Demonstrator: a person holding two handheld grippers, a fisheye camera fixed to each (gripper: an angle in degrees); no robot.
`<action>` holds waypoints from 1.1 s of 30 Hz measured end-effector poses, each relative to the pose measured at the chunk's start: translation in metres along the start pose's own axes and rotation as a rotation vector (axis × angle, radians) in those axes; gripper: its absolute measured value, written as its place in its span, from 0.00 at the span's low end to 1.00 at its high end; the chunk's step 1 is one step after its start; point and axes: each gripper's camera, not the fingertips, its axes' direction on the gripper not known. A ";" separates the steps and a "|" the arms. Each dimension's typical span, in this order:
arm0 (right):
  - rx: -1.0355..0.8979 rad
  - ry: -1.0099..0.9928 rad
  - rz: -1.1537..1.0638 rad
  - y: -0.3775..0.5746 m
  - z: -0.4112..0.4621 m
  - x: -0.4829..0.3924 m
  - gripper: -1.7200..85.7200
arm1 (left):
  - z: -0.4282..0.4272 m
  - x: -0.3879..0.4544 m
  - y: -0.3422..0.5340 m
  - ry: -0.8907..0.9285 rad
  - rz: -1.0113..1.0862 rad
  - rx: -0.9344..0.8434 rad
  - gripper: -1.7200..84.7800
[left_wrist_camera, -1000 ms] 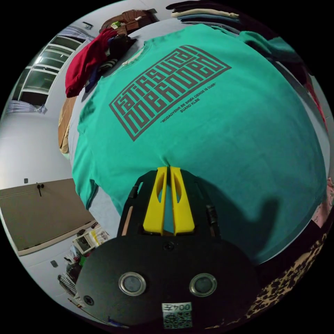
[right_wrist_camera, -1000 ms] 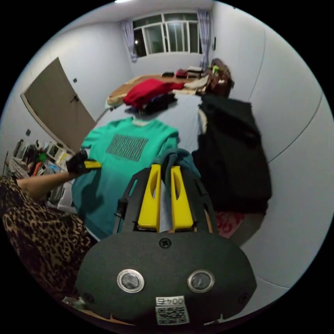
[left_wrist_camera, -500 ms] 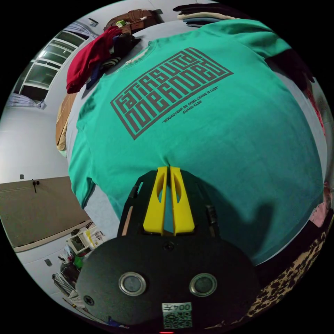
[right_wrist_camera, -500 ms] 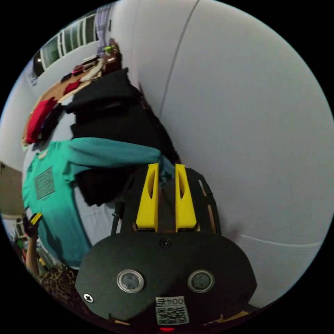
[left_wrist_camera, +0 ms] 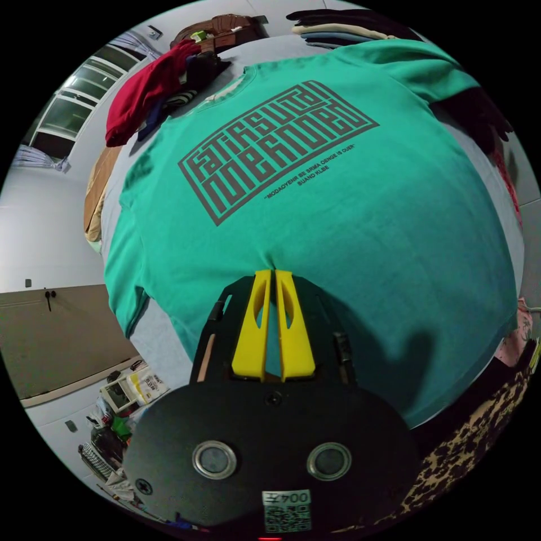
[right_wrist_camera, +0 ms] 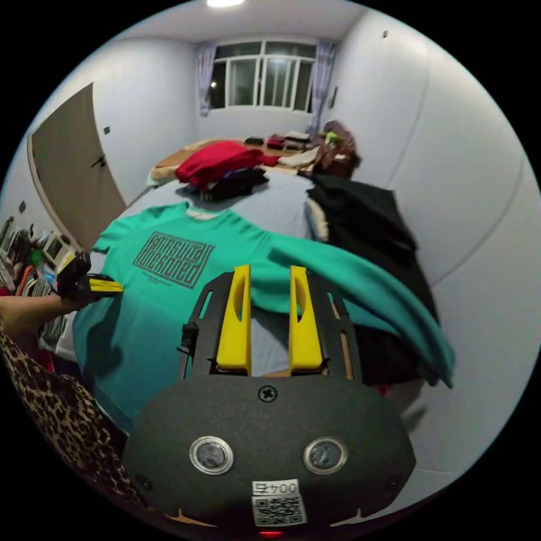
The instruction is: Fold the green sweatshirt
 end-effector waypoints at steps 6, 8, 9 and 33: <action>-0.249 0.008 -0.032 -0.054 0.140 -0.016 0.18 | -0.003 -0.016 0.004 0.013 0.004 0.006 0.04; -0.379 0.039 0.023 -0.060 0.184 0.002 0.18 | -0.004 -0.022 0.006 0.024 -0.004 0.014 0.04; -0.425 0.025 0.075 -0.060 0.204 0.015 0.18 | -0.004 -0.027 0.008 0.034 -0.014 0.021 0.04; -0.130 -0.017 0.112 -0.044 0.319 -0.088 0.18 | -0.027 -0.220 0.047 0.362 -0.277 0.440 0.12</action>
